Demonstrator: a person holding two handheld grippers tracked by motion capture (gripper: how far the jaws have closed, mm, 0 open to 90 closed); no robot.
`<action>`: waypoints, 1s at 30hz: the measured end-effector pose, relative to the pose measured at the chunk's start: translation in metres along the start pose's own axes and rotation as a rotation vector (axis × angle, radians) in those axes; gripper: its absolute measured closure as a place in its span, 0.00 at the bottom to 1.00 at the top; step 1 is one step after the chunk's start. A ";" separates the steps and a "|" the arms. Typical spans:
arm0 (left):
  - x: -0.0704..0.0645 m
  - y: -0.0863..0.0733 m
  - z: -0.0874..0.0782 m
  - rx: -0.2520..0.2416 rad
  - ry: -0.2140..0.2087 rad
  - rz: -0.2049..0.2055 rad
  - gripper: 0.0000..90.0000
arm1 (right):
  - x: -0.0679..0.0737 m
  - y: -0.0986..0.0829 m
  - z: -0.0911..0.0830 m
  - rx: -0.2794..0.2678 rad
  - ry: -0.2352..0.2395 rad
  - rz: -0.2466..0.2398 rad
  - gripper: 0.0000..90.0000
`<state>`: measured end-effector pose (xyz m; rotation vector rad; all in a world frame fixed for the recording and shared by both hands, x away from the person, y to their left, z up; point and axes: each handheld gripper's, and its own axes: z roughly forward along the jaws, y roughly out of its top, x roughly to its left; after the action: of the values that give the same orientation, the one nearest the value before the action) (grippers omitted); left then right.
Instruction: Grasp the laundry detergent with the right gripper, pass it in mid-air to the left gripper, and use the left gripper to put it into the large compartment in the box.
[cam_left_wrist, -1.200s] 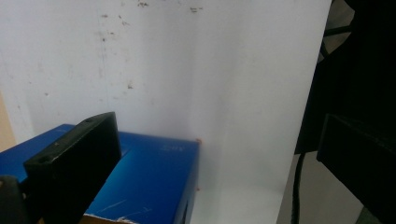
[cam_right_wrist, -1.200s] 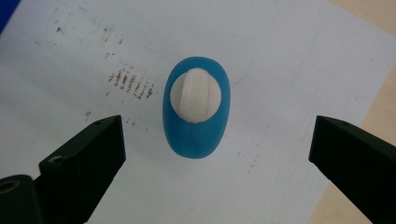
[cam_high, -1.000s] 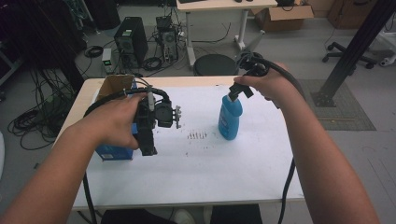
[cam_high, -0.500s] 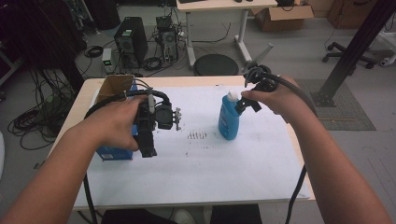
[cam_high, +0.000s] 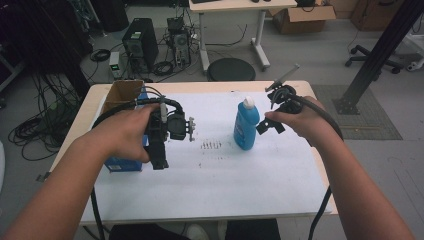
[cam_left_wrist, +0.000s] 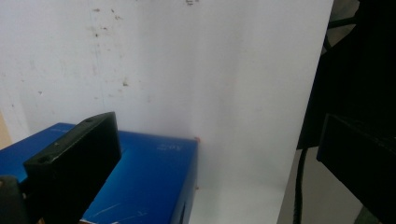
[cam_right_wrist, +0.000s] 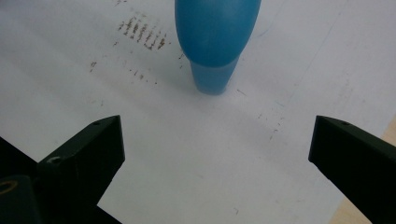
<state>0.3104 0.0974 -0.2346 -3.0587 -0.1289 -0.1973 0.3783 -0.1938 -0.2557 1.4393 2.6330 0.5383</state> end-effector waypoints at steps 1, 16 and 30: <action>0.000 0.001 0.000 0.000 0.004 0.004 0.00 | 0.000 -0.001 0.002 -0.001 0.001 -0.001 0.04; 0.001 0.001 0.006 0.006 -0.001 0.007 0.00 | 0.000 -0.017 0.028 -0.023 0.025 0.014 0.04; 0.000 0.000 0.011 0.011 -0.007 0.008 0.00 | -0.005 -0.031 0.049 -0.103 0.026 0.045 0.04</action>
<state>0.3120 0.0979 -0.2451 -3.0486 -0.1173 -0.1850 0.3687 -0.2000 -0.3126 1.4733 2.5565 0.6915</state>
